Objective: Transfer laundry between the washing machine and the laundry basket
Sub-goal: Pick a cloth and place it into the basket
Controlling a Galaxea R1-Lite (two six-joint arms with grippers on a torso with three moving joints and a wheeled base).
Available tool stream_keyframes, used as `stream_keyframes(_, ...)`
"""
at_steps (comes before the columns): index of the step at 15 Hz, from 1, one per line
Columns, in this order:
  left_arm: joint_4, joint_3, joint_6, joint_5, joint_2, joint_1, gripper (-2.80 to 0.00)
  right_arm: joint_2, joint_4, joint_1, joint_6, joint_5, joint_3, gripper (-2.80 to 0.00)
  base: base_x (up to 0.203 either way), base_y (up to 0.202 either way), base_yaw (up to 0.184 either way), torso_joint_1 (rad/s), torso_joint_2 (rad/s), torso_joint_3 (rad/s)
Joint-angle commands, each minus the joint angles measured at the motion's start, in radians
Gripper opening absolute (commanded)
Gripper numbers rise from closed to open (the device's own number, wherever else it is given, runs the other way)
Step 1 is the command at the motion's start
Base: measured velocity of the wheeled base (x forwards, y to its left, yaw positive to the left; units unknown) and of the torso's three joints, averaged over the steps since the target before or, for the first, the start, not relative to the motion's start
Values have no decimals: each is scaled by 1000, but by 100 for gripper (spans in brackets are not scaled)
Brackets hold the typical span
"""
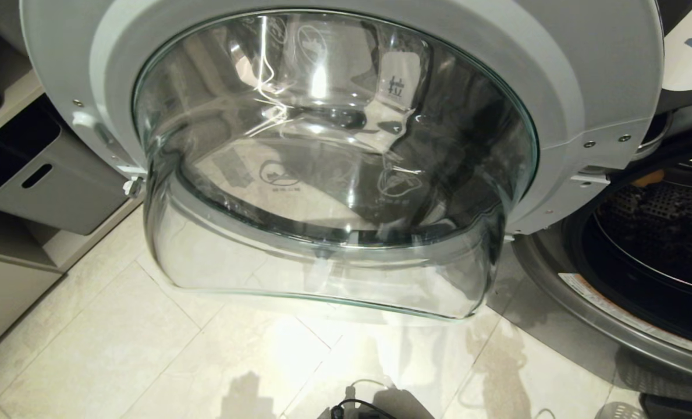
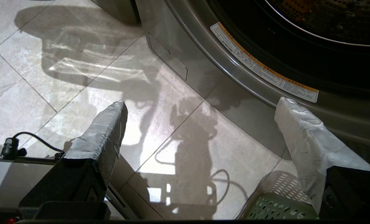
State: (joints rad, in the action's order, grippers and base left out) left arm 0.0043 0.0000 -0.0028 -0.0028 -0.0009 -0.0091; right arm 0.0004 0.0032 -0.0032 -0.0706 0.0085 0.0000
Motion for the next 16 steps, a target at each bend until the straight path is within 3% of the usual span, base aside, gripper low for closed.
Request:
stream_keyframes(1, 0, 0, 0, 0, 1, 0, -280, 0, -3, 0, -11, 7, 0, 0, 0, 0, 0, -1, -1, -28)
stream_keyframes(16, 0, 0, 1, 0, 1, 0, -280, 0, 18, 2, -15, 21, -8, 0, 0, 0, 0, 0, 0, 0)
